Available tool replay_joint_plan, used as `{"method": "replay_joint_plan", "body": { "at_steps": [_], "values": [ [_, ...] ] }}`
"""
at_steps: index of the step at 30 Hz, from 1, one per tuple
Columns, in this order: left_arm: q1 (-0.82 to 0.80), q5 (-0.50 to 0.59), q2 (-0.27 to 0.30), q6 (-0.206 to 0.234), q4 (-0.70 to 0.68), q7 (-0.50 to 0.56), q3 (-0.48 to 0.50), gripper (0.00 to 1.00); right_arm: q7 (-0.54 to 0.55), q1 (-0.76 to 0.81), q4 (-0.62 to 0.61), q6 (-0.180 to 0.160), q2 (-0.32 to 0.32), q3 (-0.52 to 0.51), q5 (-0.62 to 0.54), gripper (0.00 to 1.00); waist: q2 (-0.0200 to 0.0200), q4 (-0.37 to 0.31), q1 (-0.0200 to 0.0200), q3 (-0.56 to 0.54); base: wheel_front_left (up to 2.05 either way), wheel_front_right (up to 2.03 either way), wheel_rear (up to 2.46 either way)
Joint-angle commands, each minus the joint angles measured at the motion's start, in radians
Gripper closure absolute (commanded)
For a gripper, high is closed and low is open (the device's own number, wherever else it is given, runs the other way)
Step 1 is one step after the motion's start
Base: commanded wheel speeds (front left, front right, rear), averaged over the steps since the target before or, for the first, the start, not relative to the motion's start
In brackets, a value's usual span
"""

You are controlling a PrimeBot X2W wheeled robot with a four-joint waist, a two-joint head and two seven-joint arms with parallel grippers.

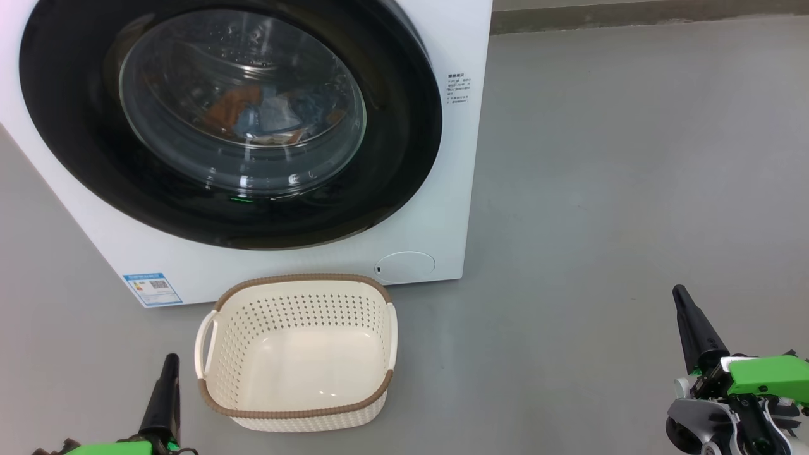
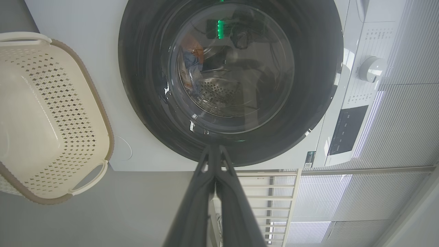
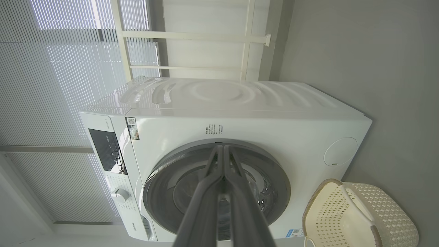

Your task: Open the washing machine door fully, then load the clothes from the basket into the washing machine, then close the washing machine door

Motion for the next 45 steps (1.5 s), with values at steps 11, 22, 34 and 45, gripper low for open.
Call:
{"method": "replay_joint_plan", "body": {
  "at_steps": [11, 22, 34, 45],
  "values": [
    [-0.043, -0.008, 0.008, -0.007, -0.018, 0.007, 0.034, 1.0, 0.004, 0.001, -0.03, 0.0, -0.002, 0.019, 0.001, 1.0, -0.0001, 0.0, 0.0, 0.0, 0.0, 0.0, 0.0],
    [-0.043, -0.008, 0.008, -0.007, -0.018, 0.007, 0.033, 1.0, 0.005, 0.001, -0.03, 0.0, -0.001, 0.018, 0.0, 1.0, -0.0001, 0.0, 0.0, 0.0, 0.0, 0.0, 0.0],
    [-0.043, -0.008, 0.008, -0.007, -0.018, 0.006, 0.033, 1.0, 0.006, 0.0, -0.03, 0.0, -0.001, 0.018, -0.001, 1.0, -0.0001, 0.0, 0.0, 0.0, 0.0, 0.0, 0.0],
    [-0.043, -0.008, 0.008, -0.007, -0.018, 0.006, 0.033, 1.0, 0.006, 0.0, -0.03, 0.0, 0.0, 0.017, -0.002, 1.0, -0.0001, 0.0, 0.0, 0.0, 0.0, 0.0, 0.0]
  ]
}}
